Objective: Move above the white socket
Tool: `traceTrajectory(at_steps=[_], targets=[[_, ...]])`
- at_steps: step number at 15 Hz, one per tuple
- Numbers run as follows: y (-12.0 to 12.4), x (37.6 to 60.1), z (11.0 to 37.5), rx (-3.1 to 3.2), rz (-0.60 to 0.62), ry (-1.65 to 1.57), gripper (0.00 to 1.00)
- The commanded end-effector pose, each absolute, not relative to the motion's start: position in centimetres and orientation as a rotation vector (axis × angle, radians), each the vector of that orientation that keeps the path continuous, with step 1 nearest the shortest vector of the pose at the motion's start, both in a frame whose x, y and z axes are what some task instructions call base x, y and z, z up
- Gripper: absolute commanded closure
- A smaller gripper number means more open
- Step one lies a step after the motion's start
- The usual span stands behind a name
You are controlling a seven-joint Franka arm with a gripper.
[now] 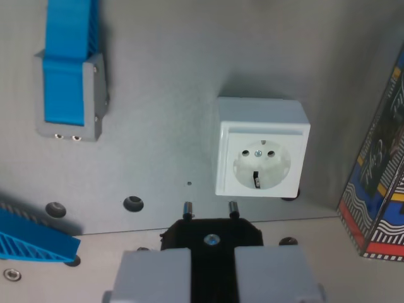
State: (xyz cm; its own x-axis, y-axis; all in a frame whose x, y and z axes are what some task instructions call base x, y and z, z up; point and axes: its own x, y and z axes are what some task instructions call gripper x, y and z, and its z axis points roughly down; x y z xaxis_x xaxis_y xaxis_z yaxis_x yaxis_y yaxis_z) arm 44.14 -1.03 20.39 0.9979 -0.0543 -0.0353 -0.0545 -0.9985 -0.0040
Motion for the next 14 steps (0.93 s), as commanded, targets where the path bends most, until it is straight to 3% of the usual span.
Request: traceTrajectory(at_steps=[1,14], targets=[[-2.0,43.1,18.8,-3.125,-0.128,0.128,1.00],[-4.0,40.8,12.4,-3.103,-0.101,0.152,1.00]])
